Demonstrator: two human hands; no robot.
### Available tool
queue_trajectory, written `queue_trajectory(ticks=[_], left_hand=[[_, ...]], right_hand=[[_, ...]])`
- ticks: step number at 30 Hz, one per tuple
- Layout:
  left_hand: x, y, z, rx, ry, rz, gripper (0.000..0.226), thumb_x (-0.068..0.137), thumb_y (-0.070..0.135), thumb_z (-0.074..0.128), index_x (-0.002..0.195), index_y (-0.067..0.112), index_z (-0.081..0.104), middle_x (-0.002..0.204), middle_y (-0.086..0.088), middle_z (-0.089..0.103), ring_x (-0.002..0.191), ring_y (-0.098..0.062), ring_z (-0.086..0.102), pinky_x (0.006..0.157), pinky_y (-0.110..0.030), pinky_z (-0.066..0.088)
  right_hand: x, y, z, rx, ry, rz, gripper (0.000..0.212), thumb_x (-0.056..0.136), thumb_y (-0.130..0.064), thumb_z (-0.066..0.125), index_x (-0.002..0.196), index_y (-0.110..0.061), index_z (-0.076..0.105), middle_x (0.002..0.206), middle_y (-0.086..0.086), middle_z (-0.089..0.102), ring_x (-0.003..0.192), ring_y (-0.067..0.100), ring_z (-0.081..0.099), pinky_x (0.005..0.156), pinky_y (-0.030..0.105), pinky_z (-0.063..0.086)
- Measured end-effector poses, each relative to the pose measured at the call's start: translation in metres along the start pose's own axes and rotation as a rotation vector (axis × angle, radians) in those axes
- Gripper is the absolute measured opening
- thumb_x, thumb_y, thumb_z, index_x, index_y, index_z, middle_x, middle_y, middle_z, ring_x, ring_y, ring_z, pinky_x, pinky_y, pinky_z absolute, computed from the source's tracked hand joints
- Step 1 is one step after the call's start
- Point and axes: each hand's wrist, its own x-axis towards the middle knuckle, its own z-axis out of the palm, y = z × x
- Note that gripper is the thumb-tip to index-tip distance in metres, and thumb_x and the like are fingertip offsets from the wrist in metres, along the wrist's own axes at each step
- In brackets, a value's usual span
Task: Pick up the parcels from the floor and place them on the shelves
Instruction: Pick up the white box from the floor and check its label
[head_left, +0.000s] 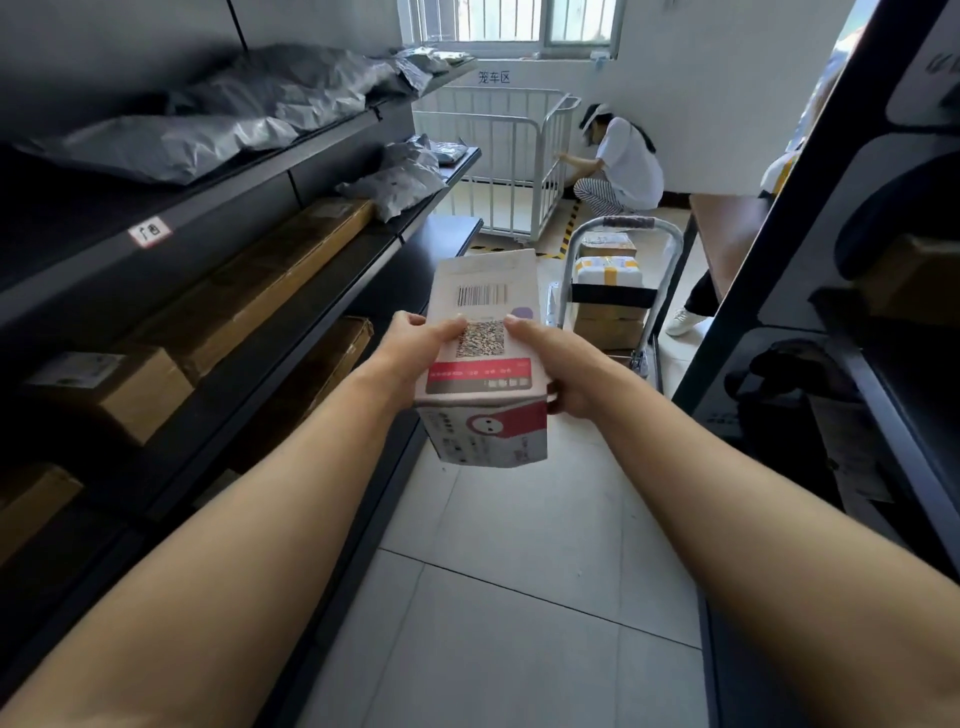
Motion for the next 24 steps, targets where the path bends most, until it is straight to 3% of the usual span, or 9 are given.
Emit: queue_trajectory(ticks=[3,7,10,13,17,19,21,22,24], left_hand=[[0.002,0.004,0.000,-0.064,0.003,-0.029,0.049,0.090,0.028,0.065,0.120,0.018,0.027,0.105,-0.018,0.065,0.074,-0.025,0.071,0.064,-0.040,0.063],[0.006,0.000,-0.003,-0.060,0.053,-0.041,0.050,0.090,0.034,0.063,0.118,0.017,0.025,0.105,-0.016,0.065,0.074,-0.025,0.070,0.059,-0.038,0.061],[0.010,-0.004,-0.003,-0.015,0.060,-0.042,0.050,0.092,0.039,0.059,0.119,0.017,0.024,0.108,-0.015,0.066,0.077,-0.024,0.070,0.056,-0.034,0.058],[0.009,-0.004,0.000,0.023,0.058,-0.064,0.048,0.095,0.040,0.054,0.126,0.017,0.026,0.095,-0.010,0.067,0.069,-0.020,0.069,0.048,-0.031,0.055],[0.010,-0.010,-0.004,-0.020,0.003,0.005,0.057,0.092,0.016,0.059,0.137,0.022,0.024,0.108,-0.008,0.064,0.088,-0.027,0.069,0.076,-0.048,0.058],[0.010,-0.011,-0.005,-0.025,-0.027,0.030,0.065,0.090,0.007,0.060,0.138,0.027,0.021,0.110,-0.007,0.061,0.089,-0.027,0.068,0.074,-0.047,0.058],[0.009,-0.010,-0.004,-0.012,-0.030,0.015,0.065,0.090,0.008,0.060,0.139,0.026,0.020,0.110,-0.007,0.060,0.088,-0.026,0.068,0.068,-0.045,0.057],[0.009,-0.009,-0.004,0.003,-0.023,0.002,0.064,0.091,0.010,0.061,0.139,0.024,0.021,0.110,-0.008,0.061,0.087,-0.025,0.068,0.066,-0.043,0.057],[0.009,-0.009,-0.005,0.049,-0.016,0.005,0.066,0.089,0.013,0.063,0.142,0.020,0.024,0.118,-0.010,0.062,0.089,-0.024,0.069,0.064,-0.041,0.057]], right_hand=[[0.008,0.002,0.002,0.087,-0.022,-0.013,0.028,0.093,-0.043,0.058,0.110,-0.020,0.062,0.113,0.007,0.075,0.107,0.029,0.070,0.102,0.048,0.050],[0.009,-0.002,0.000,0.112,-0.054,-0.048,0.012,0.097,-0.025,0.056,0.105,-0.018,0.061,0.114,0.011,0.074,0.107,0.031,0.070,0.102,0.051,0.051],[0.010,-0.008,0.000,0.061,-0.053,-0.065,0.014,0.099,-0.023,0.054,0.110,-0.016,0.060,0.113,0.011,0.074,0.100,0.030,0.072,0.096,0.048,0.055],[0.011,-0.012,-0.001,0.000,-0.050,-0.100,0.023,0.102,-0.023,0.049,0.120,-0.010,0.056,0.096,0.010,0.072,0.076,0.023,0.070,0.073,0.035,0.061],[0.012,-0.006,-0.013,-0.124,0.027,-0.171,0.033,0.099,-0.003,0.051,0.132,-0.009,0.055,0.106,0.006,0.066,0.071,0.009,0.058,0.041,0.010,0.045],[0.011,-0.002,-0.015,-0.128,0.017,-0.169,0.042,0.096,0.002,0.051,0.135,-0.011,0.052,0.115,0.006,0.063,0.083,0.013,0.059,0.058,0.017,0.048],[0.012,0.001,-0.010,-0.137,0.007,-0.151,0.038,0.095,-0.003,0.051,0.131,-0.013,0.055,0.108,0.004,0.064,0.094,0.020,0.063,0.082,0.033,0.054],[0.013,0.001,-0.008,-0.137,0.010,-0.152,0.034,0.097,-0.007,0.050,0.130,-0.013,0.057,0.103,0.004,0.065,0.089,0.018,0.064,0.080,0.033,0.057],[0.012,-0.002,-0.003,-0.120,0.018,-0.167,0.030,0.101,-0.014,0.047,0.130,-0.010,0.055,0.093,0.002,0.063,0.075,0.012,0.061,0.050,0.018,0.053]])
